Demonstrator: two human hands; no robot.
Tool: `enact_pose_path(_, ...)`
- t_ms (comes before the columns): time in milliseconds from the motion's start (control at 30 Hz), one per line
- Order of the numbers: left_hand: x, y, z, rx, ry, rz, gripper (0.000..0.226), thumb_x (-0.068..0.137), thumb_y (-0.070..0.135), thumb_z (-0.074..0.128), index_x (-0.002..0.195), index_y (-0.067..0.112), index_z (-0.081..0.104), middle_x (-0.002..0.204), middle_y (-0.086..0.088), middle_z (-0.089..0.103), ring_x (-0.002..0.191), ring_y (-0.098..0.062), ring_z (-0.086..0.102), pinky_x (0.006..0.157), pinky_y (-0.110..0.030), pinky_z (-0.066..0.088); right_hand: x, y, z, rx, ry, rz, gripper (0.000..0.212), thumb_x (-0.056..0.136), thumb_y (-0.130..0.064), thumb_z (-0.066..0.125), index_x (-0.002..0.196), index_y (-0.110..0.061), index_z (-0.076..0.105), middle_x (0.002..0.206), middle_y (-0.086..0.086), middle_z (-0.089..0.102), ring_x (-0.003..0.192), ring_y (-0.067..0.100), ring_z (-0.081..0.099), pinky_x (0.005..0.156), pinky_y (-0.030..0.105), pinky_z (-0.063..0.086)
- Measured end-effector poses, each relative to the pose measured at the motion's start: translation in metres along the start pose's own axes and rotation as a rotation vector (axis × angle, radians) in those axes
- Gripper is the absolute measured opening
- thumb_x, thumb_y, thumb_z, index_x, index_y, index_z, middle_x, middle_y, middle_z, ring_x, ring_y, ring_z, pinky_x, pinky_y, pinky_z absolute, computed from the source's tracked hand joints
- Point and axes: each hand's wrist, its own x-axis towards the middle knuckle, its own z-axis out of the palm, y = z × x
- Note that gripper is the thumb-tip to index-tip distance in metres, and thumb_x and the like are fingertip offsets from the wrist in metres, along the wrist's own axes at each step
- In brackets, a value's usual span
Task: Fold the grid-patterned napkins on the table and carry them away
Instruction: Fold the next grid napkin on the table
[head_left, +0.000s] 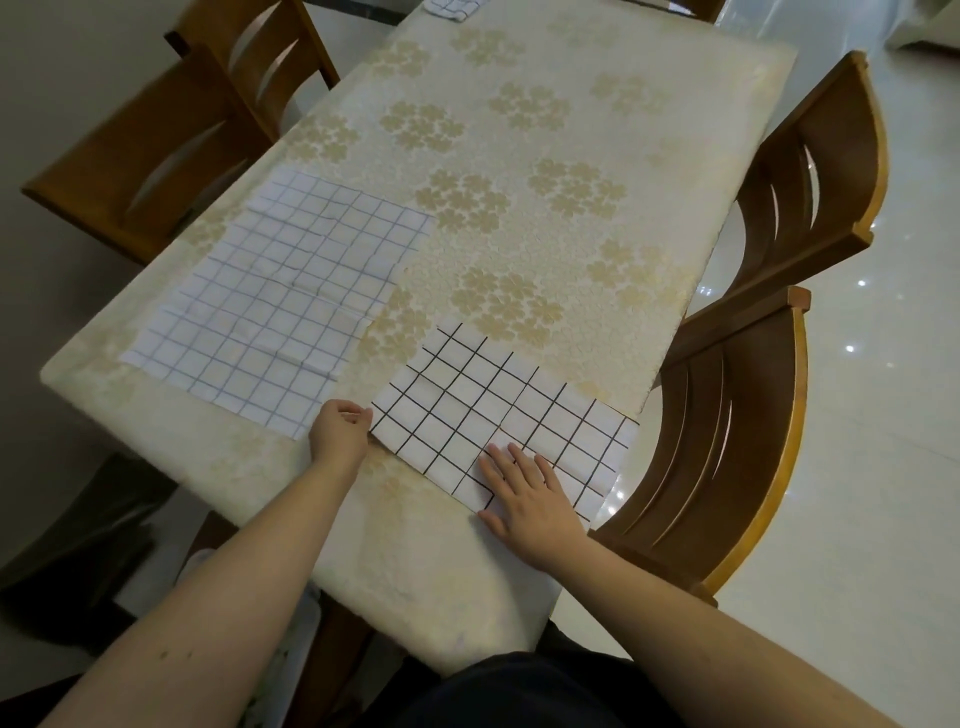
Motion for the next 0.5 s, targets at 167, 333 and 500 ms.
enact_pose_path(167,0.004,-0.018,-0.025,-0.135,-0.038,-0.019,0.012,0.088,0.013,0.069,0.099,0.012,0.064,0.099,-0.011,0.069,0.083,-0.025,0.066,0.082,-0.044,0.058,-0.006,-0.018,-0.001,0.065,-0.093,0.006,0.07,0.097,-0.059,0.017,0.156,-0.024,0.004,0.164,0.001,0.002,0.151,0.023,-0.001,0.12,0.043,0.002)
enact_pose_path(333,0.005,-0.035,-0.05,-0.158,-0.028,-0.019,0.017,0.091,0.019,0.067,0.101,0.005,0.066,0.098,-0.013,0.07,0.071,-0.016,0.064,0.072,-0.031,0.055,-0.009,-0.048,0.001,0.101,-0.129,0.026,0.082,0.087,-0.071,0.004,0.156,-0.027,0.003,0.164,-0.001,0.001,0.151,0.019,-0.001,0.12,0.038,0.006)
enact_pose_path(500,-0.014,-0.045,-0.058,-0.456,-0.403,-0.322,0.03,0.101,0.038,0.047,0.109,0.011,0.057,0.097,-0.009,0.069,0.089,-0.02,0.068,0.08,-0.031,0.053,-0.007,-0.068,-0.004,0.173,-0.097,0.139,0.077,0.092,-0.068,0.015,0.156,-0.026,0.008,0.164,-0.002,0.008,0.15,0.018,0.006,0.119,0.04,0.012)
